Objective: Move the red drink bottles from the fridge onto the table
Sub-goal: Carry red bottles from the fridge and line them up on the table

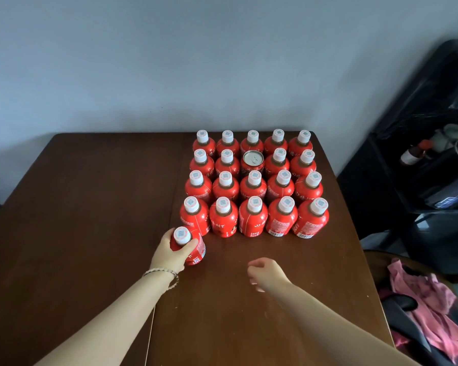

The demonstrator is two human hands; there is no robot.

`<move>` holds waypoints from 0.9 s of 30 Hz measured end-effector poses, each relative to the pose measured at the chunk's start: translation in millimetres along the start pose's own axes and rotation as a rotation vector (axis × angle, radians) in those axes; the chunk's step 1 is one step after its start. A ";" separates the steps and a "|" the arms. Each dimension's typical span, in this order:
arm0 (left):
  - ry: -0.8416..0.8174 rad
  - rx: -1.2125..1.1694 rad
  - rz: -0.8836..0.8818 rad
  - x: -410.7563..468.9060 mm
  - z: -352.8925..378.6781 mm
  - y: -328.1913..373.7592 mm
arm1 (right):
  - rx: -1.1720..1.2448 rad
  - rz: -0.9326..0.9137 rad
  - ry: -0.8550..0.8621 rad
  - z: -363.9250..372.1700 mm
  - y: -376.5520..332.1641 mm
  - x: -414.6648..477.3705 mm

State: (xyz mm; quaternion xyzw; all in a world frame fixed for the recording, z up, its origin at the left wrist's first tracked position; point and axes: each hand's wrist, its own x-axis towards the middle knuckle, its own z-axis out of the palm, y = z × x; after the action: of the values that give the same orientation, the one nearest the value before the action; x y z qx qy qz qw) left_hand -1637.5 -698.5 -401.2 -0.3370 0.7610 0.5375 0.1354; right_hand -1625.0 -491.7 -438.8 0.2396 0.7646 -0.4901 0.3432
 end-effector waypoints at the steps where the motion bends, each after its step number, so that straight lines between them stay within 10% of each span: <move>1: 0.001 -0.003 -0.003 -0.3 2.9 -1.5 | -0.004 -0.005 -0.001 0.0 1.2 -0.7; 12: 0.048 0.003 -0.003 -3.5 10.4 -3.2 | -0.155 -0.073 -0.035 -3.0 -1.0 -25.3; 19: -0.144 0.539 -0.120 -21.4 9.1 -7.9 | -0.240 -0.128 0.070 -12.0 -21.4 -63.8; 24: -0.635 1.117 0.140 -52.5 2.2 22.6 | -0.337 -0.130 0.180 -18.7 -26.0 -99.7; 27: -0.636 1.174 0.448 -74.0 7.7 43.7 | -0.440 -0.101 0.235 -13.1 -21.0 -124.5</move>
State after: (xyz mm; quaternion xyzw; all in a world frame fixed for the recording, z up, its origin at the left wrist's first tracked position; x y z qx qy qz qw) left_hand -1613.0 -655.8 -330.3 0.1302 0.8999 0.1255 0.3967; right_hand -1562.8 -492.0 -328.3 0.1758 0.8986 -0.2970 0.2708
